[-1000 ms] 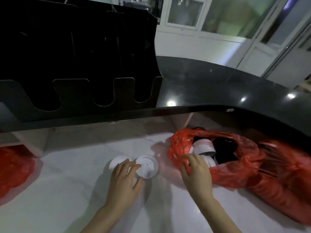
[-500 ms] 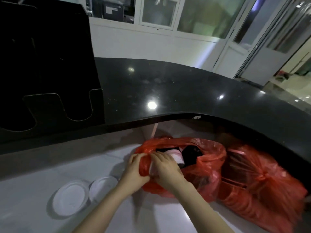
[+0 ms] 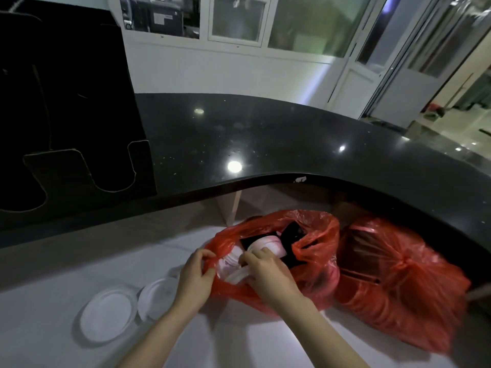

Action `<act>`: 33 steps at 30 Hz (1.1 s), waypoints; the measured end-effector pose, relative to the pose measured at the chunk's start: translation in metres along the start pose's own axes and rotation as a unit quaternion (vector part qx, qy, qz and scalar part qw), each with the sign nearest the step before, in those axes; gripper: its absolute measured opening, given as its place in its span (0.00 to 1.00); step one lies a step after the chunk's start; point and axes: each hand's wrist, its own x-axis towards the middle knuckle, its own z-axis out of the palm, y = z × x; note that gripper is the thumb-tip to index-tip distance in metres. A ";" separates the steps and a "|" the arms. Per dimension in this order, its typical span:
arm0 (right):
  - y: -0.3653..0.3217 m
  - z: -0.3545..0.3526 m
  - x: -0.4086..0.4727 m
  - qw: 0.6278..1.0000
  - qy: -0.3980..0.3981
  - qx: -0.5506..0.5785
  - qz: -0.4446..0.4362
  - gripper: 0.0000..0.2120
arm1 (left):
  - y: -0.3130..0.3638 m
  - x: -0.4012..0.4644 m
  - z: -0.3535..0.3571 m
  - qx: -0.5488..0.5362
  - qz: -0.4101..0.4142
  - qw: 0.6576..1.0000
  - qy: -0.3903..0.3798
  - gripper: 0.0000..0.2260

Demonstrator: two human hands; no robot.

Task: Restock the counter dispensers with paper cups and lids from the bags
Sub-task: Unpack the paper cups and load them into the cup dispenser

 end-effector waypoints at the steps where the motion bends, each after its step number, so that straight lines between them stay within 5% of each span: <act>1: 0.000 -0.002 -0.005 1.000 0.007 -0.002 0.007 0.12 | 0.001 -0.002 -0.001 -0.007 -0.007 1.000 0.006 0.11; 6: -0.012 -0.011 -0.045 0.985 0.163 0.050 0.037 0.13 | 0.000 -0.013 -0.017 -0.032 0.004 0.999 -0.007 0.16; 9: -0.036 -0.006 -0.070 0.973 0.214 0.083 -0.038 0.11 | 0.000 -0.021 -0.036 -0.046 0.019 0.999 -0.013 0.16; 16: -0.092 0.059 -0.100 0.990 0.070 0.017 -0.125 0.09 | -0.001 -0.046 -0.073 0.020 0.064 0.998 -0.005 0.14; 20: -0.105 0.074 -0.101 0.989 -0.059 0.037 -0.127 0.16 | -0.003 -0.056 -0.076 0.063 0.114 0.991 -0.038 0.13; 24: -0.101 0.035 -0.085 0.990 0.075 0.100 -0.071 0.08 | 0.003 -0.050 -0.070 0.090 0.179 0.979 -0.041 0.13; 27: -0.074 0.006 -0.054 0.985 0.136 0.087 0.053 0.12 | 0.011 -0.038 -0.058 0.107 0.214 0.971 -0.025 0.09; 30: -0.054 0.000 -0.025 0.994 0.051 0.054 0.083 0.23 | 0.018 -0.022 -0.042 0.126 0.185 0.974 -0.043 0.09; 33: -0.048 0.010 -0.004 0.997 -0.031 0.023 0.071 0.32 | 0.021 0.000 -0.028 0.140 0.091 0.981 -0.103 0.19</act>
